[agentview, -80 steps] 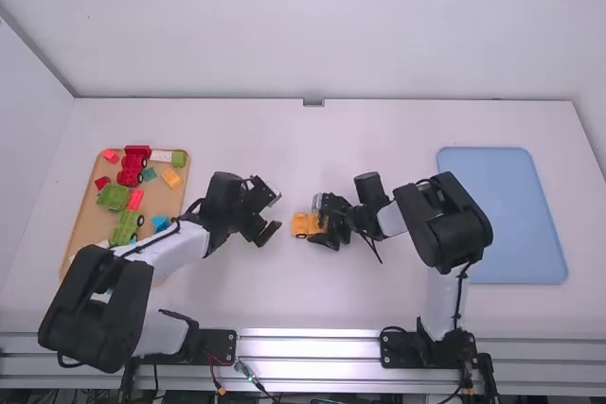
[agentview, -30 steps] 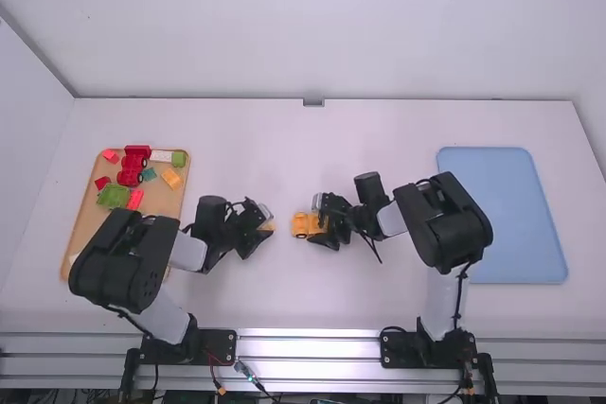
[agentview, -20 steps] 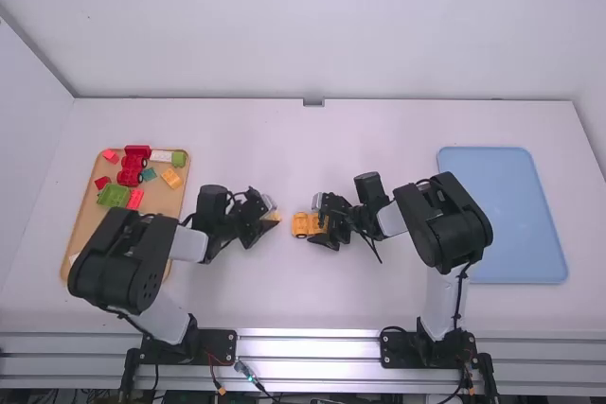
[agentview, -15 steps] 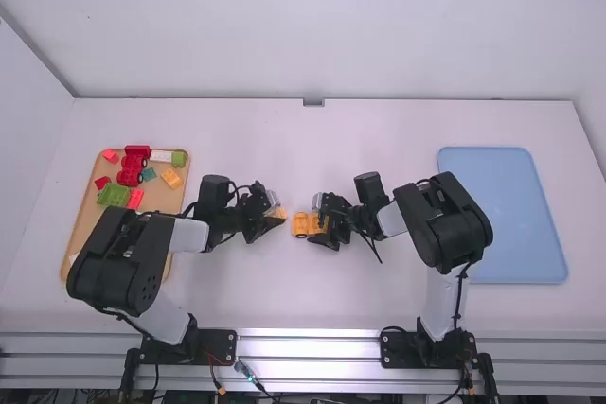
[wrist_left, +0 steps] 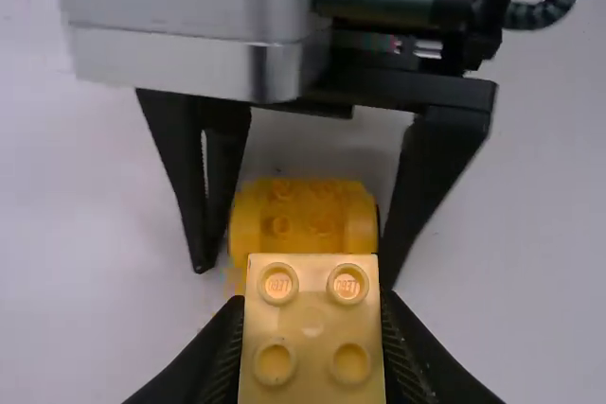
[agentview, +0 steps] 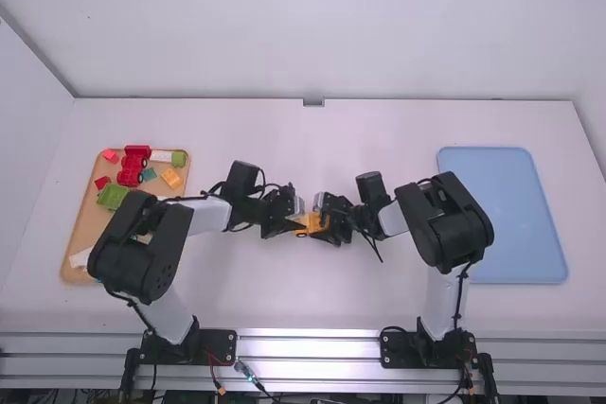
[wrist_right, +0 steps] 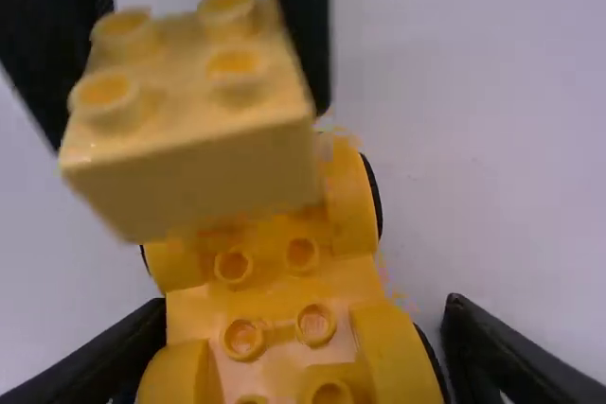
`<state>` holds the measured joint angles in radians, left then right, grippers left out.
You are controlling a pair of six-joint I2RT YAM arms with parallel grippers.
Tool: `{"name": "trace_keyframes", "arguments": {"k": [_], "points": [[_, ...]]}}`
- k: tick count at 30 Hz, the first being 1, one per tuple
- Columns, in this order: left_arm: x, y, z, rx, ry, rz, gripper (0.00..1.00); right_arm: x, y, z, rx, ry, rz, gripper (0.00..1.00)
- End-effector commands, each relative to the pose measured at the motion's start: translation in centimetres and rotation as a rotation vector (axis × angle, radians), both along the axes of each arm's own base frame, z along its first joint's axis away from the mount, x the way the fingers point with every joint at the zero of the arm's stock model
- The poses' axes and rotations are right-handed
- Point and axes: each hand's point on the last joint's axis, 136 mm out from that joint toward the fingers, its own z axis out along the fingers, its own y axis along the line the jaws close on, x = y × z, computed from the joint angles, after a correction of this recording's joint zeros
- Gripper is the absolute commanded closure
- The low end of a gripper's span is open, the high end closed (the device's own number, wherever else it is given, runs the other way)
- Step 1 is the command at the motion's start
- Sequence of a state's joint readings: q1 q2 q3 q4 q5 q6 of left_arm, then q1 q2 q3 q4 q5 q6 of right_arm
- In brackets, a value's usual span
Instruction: Assemble lego blocks to make yellow taxi
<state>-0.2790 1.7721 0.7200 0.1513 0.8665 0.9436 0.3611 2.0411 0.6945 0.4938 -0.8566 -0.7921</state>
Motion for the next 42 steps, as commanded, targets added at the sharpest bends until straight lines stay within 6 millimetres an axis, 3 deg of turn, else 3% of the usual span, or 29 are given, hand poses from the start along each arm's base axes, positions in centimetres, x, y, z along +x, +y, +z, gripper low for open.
{"name": "trace_keyframes", "arguments": {"k": [1, 5, 15, 24, 28, 29, 30, 31, 38, 42], "points": [[-0.3, -0.4, -0.4, 0.002, -0.008, -0.031, 0.78, 0.2, 0.1, -0.2, 0.004, 0.005, 0.002, 0.39], [-0.2, -0.3, -1.0, 0.012, -0.007, -0.032, 0.78, 0.1, 0.1, -0.2, 0.004, 0.006, 0.004, 0.48], [0.9, 0.1, -1.9, 0.060, -0.047, 0.000, 0.79, 0.1, 0.1, -0.2, 0.003, 0.014, 0.001, 0.48], [0.3, 0.3, -2.9, 0.080, -0.035, -0.024, 0.80, 0.1, 0.1, -0.2, 0.002, 0.013, 0.001, 0.47], [0.3, 0.2, -2.9, 0.078, -0.039, -0.026, 0.68, 0.1, 0.1, -0.2, 0.002, 0.012, 0.001, 0.47], [0.3, 0.2, -2.8, 0.076, -0.038, -0.023, 0.59, 0.1, 0.1, -0.2, 0.003, 0.012, 0.001, 0.47], [0.5, 0.1, -2.8, 0.073, -0.039, -0.019, 0.37, 0.1, 0.1, -0.2, 0.003, 0.013, 0.001, 0.46], [0.5, 0.1, -2.6, 0.067, -0.040, -0.018, 0.30, 0.1, 0.1, -0.2, 0.003, 0.013, 0.001, 0.47], [1.6, -0.1, -1.6, 0.035, -0.034, 0.037, 0.30, 0.1, 0.1, -0.2, 0.003, 0.013, 0.001, 0.46], [1.2, -0.7, 1.2, -0.049, -0.050, 0.004, 0.34, 0.1, 0.1, -0.2, 0.002, 0.013, 0.001, 0.46]]}}
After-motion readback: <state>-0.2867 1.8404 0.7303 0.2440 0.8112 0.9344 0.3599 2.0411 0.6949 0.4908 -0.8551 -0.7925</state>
